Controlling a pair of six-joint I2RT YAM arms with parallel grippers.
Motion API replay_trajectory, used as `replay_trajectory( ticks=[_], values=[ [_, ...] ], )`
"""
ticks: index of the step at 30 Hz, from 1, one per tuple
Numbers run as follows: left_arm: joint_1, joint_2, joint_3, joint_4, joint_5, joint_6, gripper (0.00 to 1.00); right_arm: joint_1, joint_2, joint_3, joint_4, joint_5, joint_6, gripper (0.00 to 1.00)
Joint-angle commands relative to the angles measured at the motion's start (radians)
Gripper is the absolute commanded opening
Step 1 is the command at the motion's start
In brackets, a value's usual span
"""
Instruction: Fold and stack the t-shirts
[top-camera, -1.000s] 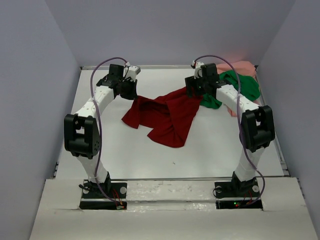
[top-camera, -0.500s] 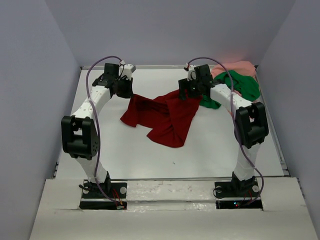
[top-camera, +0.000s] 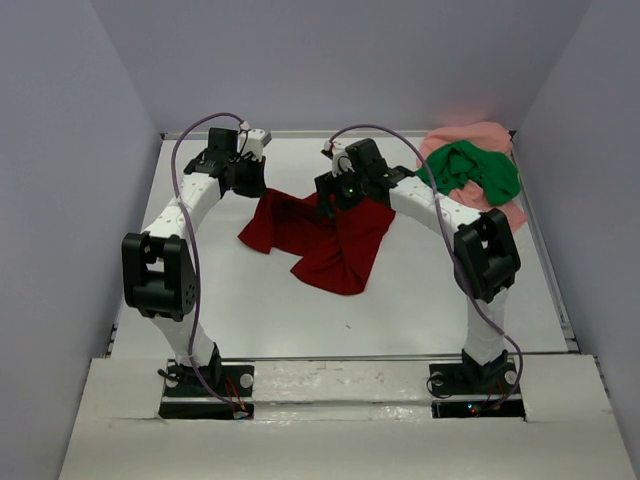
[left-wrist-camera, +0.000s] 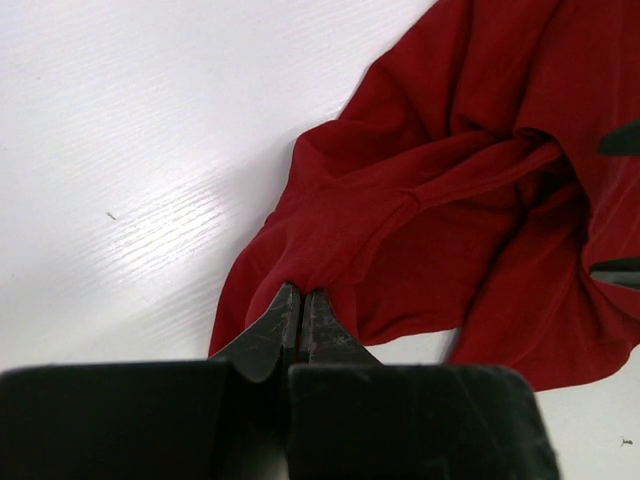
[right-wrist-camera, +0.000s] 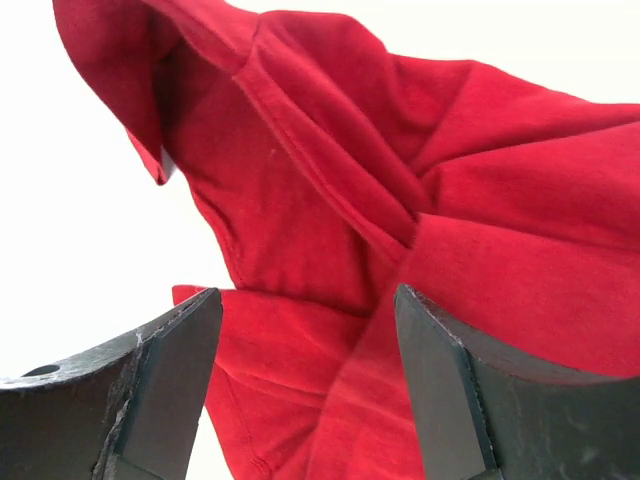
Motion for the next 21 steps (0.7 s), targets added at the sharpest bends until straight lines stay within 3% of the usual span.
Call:
replay_trajectory(
  ticks=[1,10,21],
  values=[
    [0.006,-0.065,-0.006,0.014,0.023,-0.008,0.00,0.009,0.036,0.058,-0.027,0.048,0.006,0.75],
    [0.006,-0.065,-0.001,0.009,0.025,-0.011,0.00,0.009,0.043,0.057,-0.090,0.249,-0.030,0.73],
    [0.006,-0.083,0.002,0.005,0.020,-0.014,0.00,0.009,0.054,0.049,-0.095,0.294,-0.031,0.65]
  ],
)
